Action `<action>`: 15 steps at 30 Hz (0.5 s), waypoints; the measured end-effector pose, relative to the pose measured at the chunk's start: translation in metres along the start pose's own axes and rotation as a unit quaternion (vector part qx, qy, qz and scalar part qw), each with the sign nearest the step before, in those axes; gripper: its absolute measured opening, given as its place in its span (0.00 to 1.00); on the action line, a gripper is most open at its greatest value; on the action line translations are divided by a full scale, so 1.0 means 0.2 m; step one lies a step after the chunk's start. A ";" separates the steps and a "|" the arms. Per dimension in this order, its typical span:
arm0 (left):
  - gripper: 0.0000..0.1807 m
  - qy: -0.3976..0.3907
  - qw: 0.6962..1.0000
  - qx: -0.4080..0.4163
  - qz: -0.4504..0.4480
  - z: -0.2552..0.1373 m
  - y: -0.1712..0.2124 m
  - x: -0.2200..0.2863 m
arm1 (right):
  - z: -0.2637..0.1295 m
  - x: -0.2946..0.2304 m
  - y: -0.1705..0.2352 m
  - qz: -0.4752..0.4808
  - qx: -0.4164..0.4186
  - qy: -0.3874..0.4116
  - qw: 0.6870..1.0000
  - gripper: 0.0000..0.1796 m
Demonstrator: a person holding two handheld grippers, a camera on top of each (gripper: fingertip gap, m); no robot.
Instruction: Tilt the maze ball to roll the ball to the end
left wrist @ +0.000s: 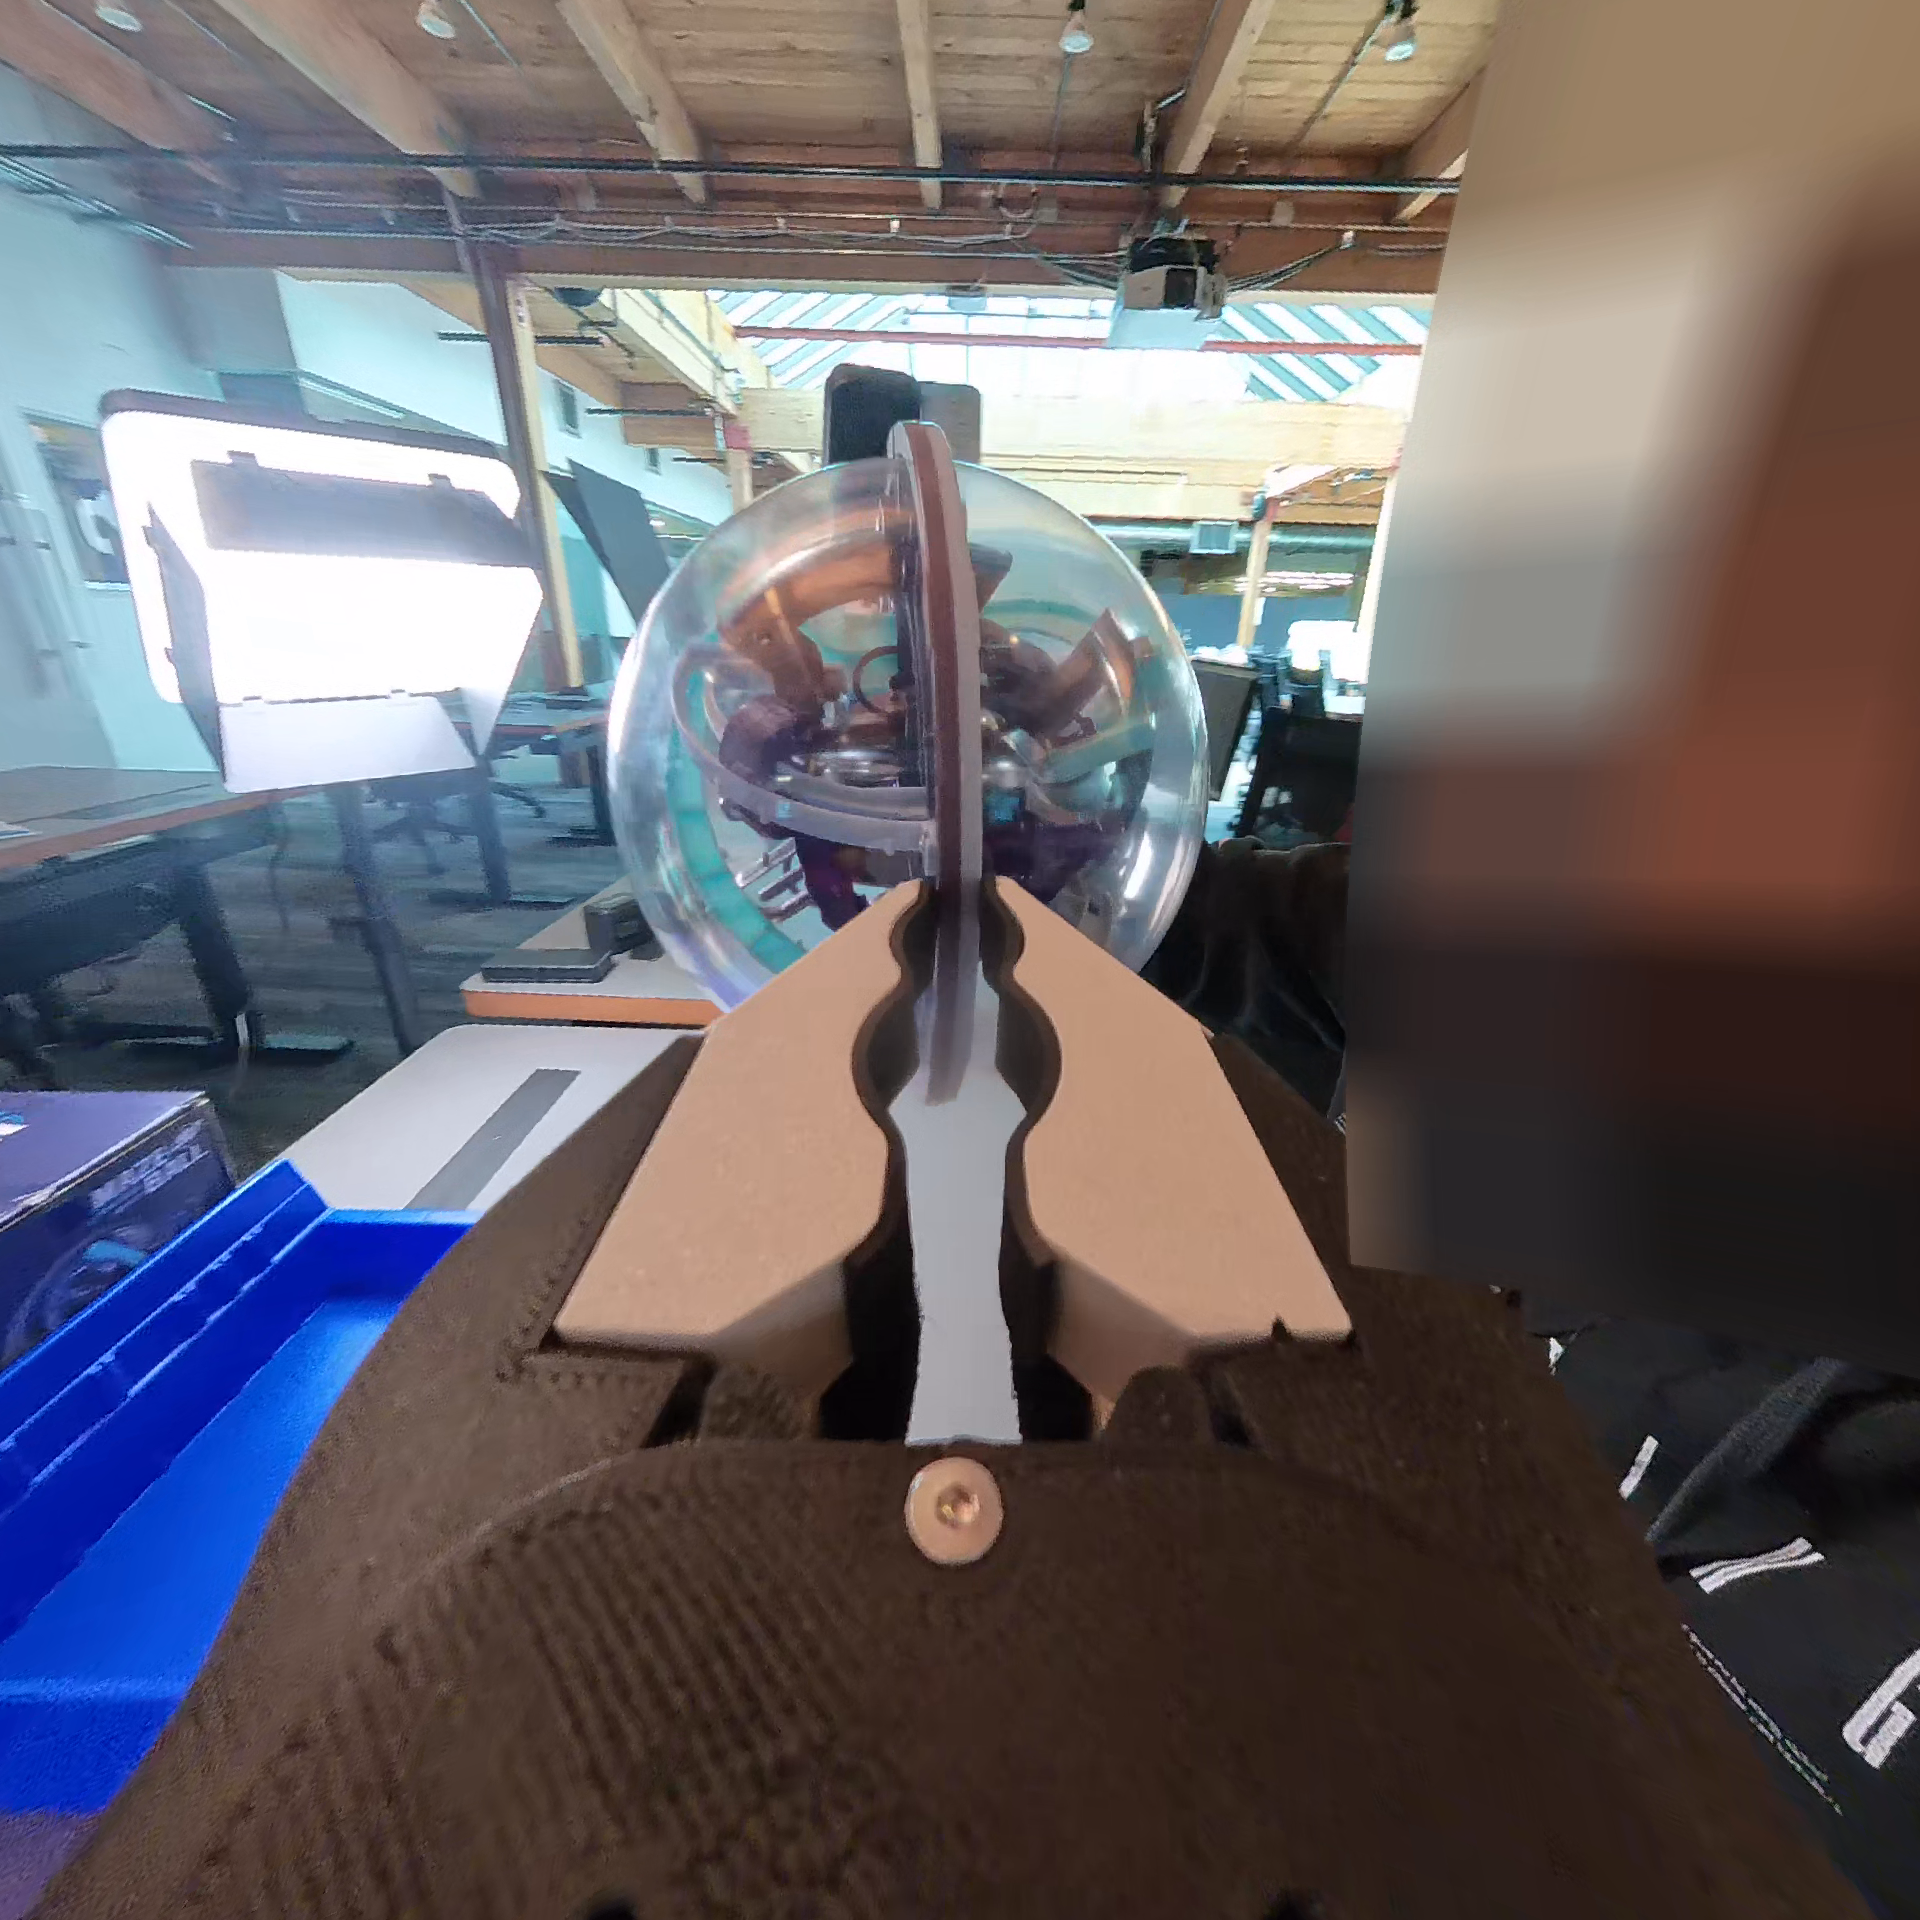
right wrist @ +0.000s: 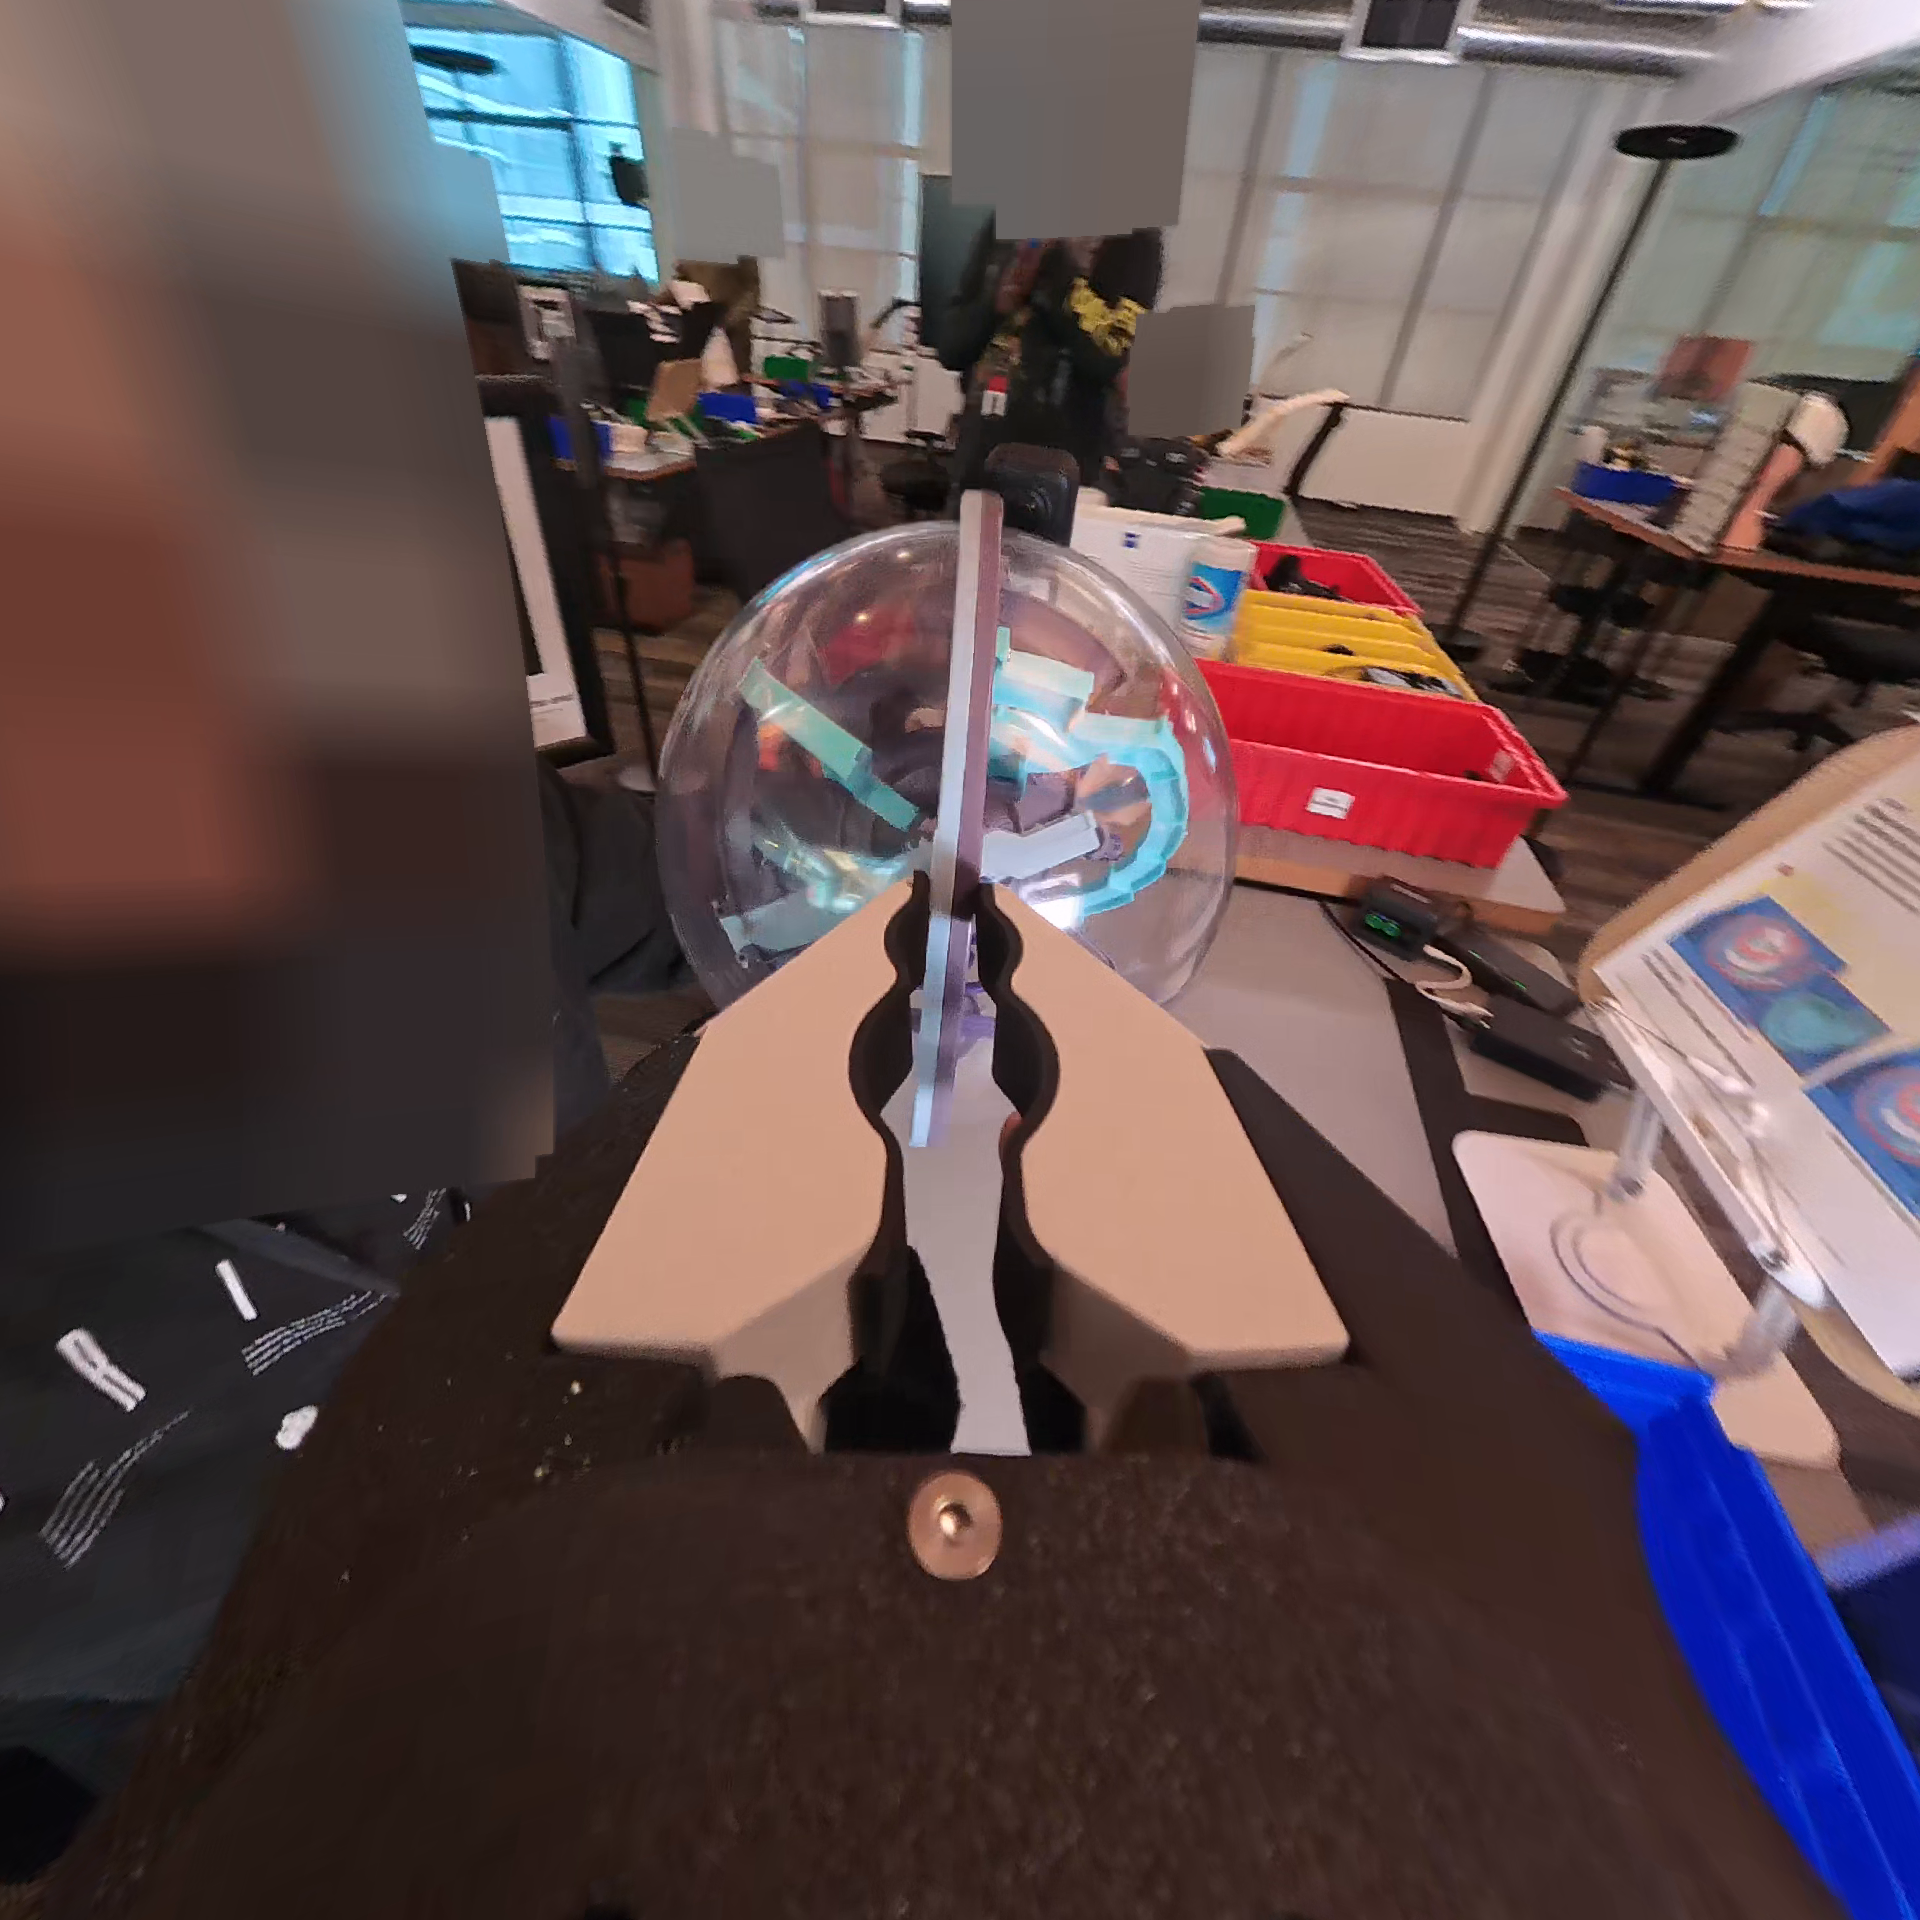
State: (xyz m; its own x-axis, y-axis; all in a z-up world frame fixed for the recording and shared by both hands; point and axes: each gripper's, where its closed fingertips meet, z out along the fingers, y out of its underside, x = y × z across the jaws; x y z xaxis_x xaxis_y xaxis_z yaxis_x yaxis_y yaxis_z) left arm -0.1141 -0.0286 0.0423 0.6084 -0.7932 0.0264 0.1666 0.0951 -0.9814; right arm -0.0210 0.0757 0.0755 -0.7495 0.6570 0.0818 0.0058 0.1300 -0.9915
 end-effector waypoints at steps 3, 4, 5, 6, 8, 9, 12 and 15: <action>0.04 -0.035 0.999 0.000 0.017 -0.07 0.01 0.06 | 0.08 0.03 0.05 -0.014 0.014 -0.058 0.998 0.04; 0.04 -0.047 0.999 -0.001 0.023 -0.09 0.01 0.09 | 0.10 0.03 0.07 -0.019 0.020 -0.077 0.997 0.04; 0.04 -0.060 0.998 -0.002 0.030 -0.11 0.01 0.11 | 0.13 0.04 0.08 -0.024 0.026 -0.096 0.995 0.04; 0.04 -0.073 0.997 -0.004 0.038 -0.13 0.02 0.14 | 0.16 0.05 0.10 -0.029 0.031 -0.115 0.992 0.04; 0.04 -0.098 0.994 -0.003 0.050 -0.18 0.04 0.19 | 0.23 0.06 0.14 -0.035 0.038 -0.149 0.987 0.04; 0.04 -0.110 0.992 -0.002 0.053 -0.20 0.04 0.21 | 0.27 0.07 0.16 -0.035 0.042 -0.166 0.985 0.04; 0.04 -0.144 0.988 0.007 0.062 -0.26 0.06 0.29 | 0.38 0.08 0.21 -0.033 0.049 -0.218 0.974 0.04; 0.04 -0.176 0.981 0.011 0.077 -0.30 0.07 0.38 | 0.49 0.09 0.27 -0.028 0.049 -0.271 0.961 0.04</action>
State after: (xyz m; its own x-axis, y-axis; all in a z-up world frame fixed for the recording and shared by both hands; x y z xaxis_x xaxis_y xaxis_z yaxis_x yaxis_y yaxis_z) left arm -0.1125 -0.1235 0.0186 0.8578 -0.5111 -0.0536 0.0664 0.2136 -0.9747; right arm -0.0981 0.0219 0.0130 -0.9818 0.1639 0.0959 -0.0861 0.0660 -0.9941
